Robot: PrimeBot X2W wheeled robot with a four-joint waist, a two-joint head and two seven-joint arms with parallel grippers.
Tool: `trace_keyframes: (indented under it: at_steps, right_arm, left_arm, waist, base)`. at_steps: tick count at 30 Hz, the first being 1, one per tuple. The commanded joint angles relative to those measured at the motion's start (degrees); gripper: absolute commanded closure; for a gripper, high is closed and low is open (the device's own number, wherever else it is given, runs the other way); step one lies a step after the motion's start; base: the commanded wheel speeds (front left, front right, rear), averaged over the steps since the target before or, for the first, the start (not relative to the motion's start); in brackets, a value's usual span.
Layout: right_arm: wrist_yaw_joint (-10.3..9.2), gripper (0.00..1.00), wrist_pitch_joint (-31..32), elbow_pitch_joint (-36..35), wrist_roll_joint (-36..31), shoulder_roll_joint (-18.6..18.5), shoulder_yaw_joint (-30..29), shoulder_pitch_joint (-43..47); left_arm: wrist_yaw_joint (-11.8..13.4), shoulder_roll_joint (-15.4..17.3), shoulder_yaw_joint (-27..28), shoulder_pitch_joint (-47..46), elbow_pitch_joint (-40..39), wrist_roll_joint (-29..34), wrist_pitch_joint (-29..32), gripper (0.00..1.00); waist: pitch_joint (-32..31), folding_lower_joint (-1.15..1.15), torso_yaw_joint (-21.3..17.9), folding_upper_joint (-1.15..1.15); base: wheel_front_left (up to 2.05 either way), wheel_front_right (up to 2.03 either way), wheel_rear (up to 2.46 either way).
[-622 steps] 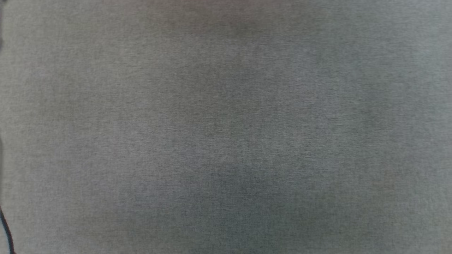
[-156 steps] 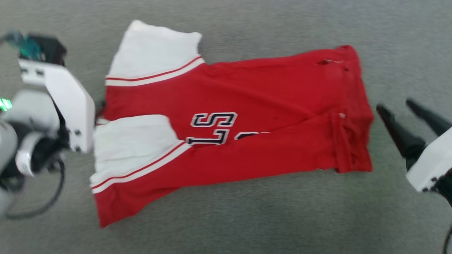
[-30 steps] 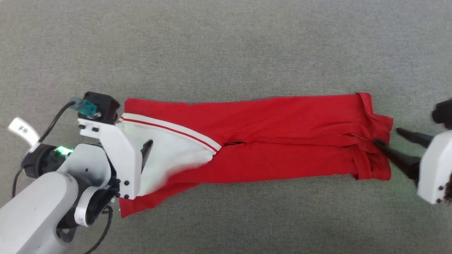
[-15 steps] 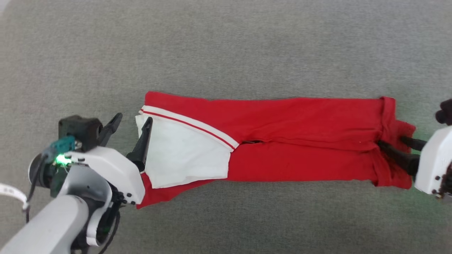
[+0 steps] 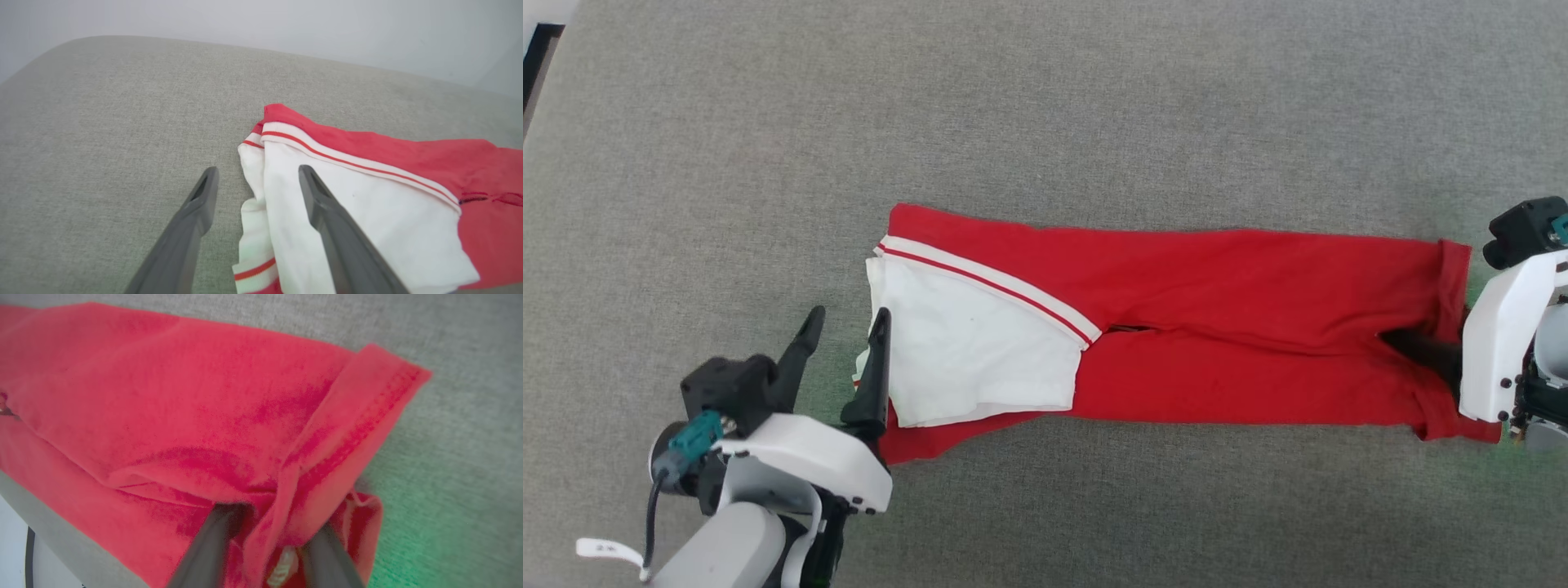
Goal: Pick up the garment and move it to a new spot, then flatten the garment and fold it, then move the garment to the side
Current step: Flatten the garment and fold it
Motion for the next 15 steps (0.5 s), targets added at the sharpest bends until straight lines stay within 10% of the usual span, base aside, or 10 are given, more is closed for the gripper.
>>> trace_keyframes:
  at_steps: [1, 15]
  right_arm:
    - [0.05, 1.00, 0.06, 2.38, 1.69, 2.31, 2.95, 2.67]
    - [-0.08, 1.00, -5.31, 5.53, 7.18, -6.30, -4.05, 0.89]
  left_arm:
    - [-0.42, -0.85, 0.82, 1.05, 1.12, 0.42, -2.22, 0.00]
    - [-6.57, -8.58, 11.95, 7.75, 2.71, 6.01, -5.31, 0.00]
  waist:
    - [-0.17, 0.00, 0.00, 0.00]
    - [-2.51, 0.00, -1.57, 0.00]
  base:
    - [0.00, 0.00, 0.00]
    - [0.00, 0.00, 0.00]
